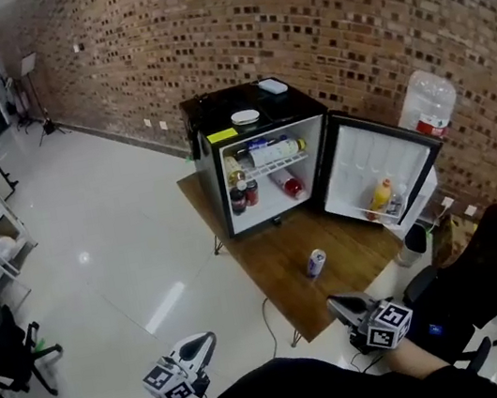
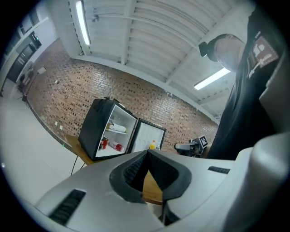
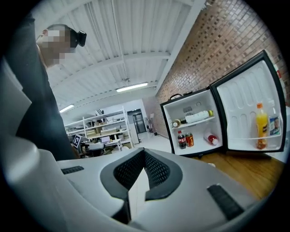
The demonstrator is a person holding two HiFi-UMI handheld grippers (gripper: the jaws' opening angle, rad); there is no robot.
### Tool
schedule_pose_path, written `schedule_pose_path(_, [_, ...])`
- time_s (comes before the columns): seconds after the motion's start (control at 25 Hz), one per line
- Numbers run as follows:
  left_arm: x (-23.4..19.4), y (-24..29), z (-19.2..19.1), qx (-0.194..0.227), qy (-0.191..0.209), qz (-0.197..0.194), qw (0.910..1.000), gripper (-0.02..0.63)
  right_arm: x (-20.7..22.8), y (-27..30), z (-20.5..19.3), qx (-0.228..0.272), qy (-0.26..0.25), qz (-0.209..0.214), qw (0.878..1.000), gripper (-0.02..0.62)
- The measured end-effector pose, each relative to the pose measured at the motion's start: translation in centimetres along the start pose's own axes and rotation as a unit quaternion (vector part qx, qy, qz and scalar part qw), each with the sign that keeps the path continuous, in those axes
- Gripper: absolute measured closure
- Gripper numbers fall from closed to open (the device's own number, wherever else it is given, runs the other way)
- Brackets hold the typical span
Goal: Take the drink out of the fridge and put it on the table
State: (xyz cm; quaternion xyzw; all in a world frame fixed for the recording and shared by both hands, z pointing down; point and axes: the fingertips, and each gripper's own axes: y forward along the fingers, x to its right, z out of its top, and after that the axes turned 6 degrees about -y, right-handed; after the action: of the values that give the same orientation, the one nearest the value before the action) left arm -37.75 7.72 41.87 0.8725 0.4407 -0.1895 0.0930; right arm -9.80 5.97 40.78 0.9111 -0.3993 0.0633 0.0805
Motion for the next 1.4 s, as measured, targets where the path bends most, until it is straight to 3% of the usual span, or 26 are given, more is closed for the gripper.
schedule_pose_path(0.12, [2.6,0.4,0.8,0.015,0.012,0.0,0.9998,0.615,-0.3,-2.1,0.4,-0.001,-0.014,0.011,1.0,0.608])
schedule_pose_path(0.28, [7.1,2.3,-0.8,-0.003,0.044,0.023,0.9987,0.615,0.1,-6.7,0.5,0.004,-0.036,0.036,0.999,0.608])
schedule_pose_path(0.48, [13.5,6.8,-4.4,0.007,0.011,0.065,0.9978,0.614,0.4,-14.6,-0.7,0.001,-0.029,0.08,0.996,0.609])
schedule_pose_path(0.64, [19.6,11.2,-6.4,-0.004,0.014,0.043,0.999,0.614,0.1,-19.1,-1.9,0.003,-0.006,0.111,0.994,0.609])
schedule_pose_path(0.76, [22.9,11.6,-6.8,-0.019,0.034,0.027,0.9989,0.614,-1.5,-20.8,-2.6,0.003,-0.002,0.123,0.992,0.61])
schedule_pose_path(1.12, [22.2,6.6,-6.8,-0.04,0.051,0.029,0.9975,0.614,-6.6,-18.4,-3.3,0.015,0.011,0.119,0.993,0.608])
schedule_pose_path(1.4, [21.4,5.5,-7.3,-0.037,0.041,0.03,0.998,0.614,-6.6,-16.9,-2.6,0.01,0.011,0.111,0.994,0.606])
